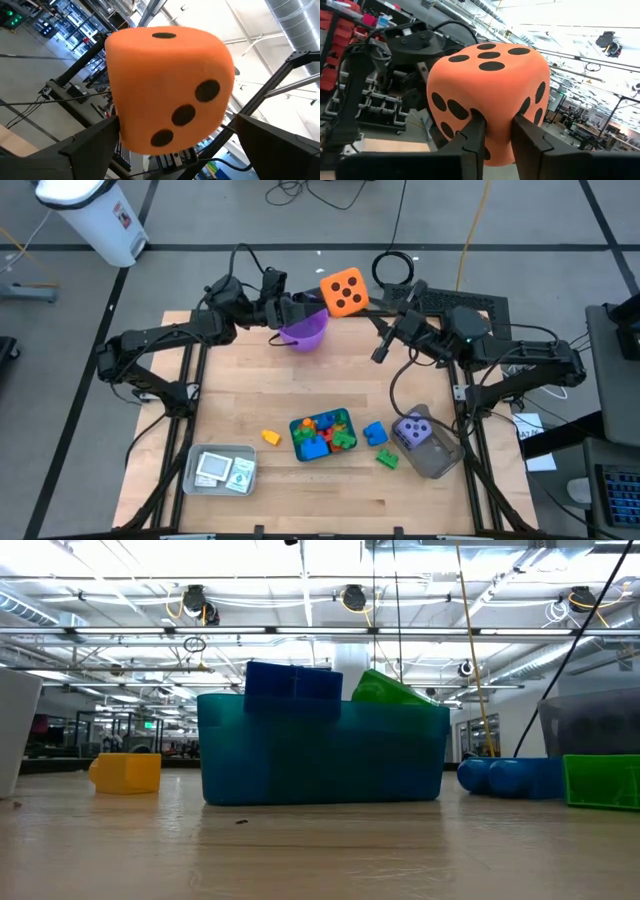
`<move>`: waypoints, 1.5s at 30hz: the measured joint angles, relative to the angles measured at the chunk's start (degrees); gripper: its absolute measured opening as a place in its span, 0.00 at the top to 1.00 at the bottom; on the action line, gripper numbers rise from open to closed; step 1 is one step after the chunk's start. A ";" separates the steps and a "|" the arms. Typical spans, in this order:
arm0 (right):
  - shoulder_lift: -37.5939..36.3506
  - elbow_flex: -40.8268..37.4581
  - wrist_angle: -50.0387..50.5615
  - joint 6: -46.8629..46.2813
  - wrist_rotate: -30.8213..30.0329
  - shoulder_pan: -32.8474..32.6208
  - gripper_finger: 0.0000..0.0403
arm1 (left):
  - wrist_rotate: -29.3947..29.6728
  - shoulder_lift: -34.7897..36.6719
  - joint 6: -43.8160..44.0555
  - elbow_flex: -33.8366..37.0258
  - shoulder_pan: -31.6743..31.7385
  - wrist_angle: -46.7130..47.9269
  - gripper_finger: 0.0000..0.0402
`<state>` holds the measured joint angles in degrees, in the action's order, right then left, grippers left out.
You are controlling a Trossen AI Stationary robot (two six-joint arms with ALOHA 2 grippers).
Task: Pick & Place Toys
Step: Put the orange dice into the black bin
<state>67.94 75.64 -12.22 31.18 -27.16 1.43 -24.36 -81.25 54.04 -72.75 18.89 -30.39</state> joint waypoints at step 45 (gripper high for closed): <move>-22.67 0.11 60.01 -49.48 -5.75 -24.84 0.93 | 0.37 0.04 -5.81 0.07 -0.38 1.74 0.01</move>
<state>45.27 75.75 47.79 -18.30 -32.90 -23.41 -23.99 -81.21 48.23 -72.68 18.51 -28.65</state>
